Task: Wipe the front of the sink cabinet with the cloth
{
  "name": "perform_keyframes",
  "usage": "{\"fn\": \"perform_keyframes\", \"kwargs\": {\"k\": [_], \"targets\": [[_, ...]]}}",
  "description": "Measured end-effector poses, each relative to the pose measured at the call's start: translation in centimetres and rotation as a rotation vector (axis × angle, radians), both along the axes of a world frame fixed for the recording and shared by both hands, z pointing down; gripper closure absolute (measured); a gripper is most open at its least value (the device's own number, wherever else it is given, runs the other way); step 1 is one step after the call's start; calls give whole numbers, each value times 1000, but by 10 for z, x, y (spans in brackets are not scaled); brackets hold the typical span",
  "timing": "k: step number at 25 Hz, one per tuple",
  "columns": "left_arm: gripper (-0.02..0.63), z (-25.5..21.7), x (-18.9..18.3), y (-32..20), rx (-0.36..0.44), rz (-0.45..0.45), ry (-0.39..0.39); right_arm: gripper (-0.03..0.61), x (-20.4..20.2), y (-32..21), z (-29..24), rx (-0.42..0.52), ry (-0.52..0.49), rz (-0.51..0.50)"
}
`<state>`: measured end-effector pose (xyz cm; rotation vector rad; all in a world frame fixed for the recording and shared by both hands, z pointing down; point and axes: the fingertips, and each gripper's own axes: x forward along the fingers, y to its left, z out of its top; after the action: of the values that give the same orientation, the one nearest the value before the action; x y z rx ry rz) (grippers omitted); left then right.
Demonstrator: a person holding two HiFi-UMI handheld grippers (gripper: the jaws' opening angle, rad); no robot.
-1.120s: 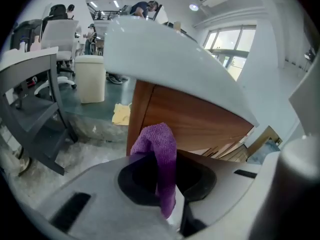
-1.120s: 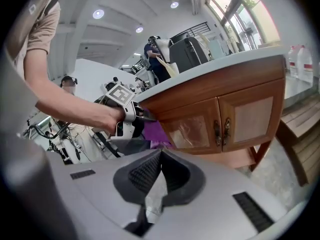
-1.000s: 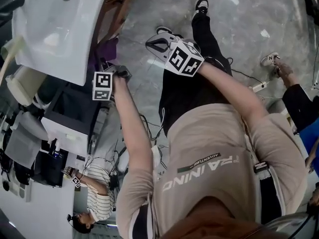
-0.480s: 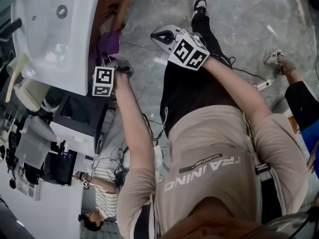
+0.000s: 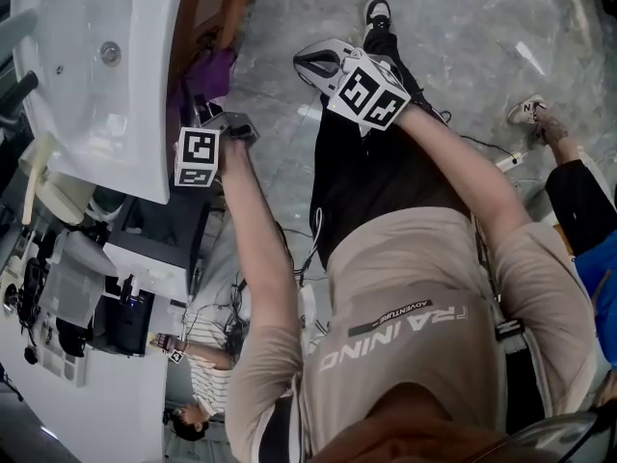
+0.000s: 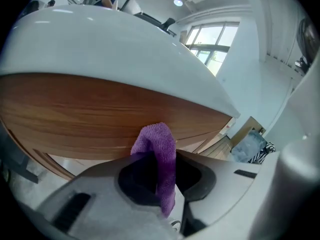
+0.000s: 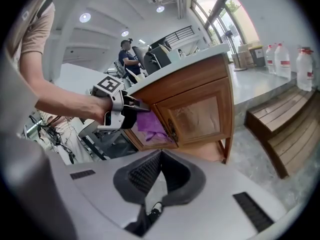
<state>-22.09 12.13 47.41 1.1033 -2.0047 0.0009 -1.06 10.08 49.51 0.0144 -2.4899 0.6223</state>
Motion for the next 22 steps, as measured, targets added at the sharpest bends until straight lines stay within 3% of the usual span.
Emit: {"fn": "perform_keyframes", "kwargs": {"k": [14,22], "targets": [[574,11,42,-98,-3,54,9,566,42,-89,20,11,41,21],[574,12,63,-147,0,60,23,566,39,-130,13,-3,17,-2]]}}
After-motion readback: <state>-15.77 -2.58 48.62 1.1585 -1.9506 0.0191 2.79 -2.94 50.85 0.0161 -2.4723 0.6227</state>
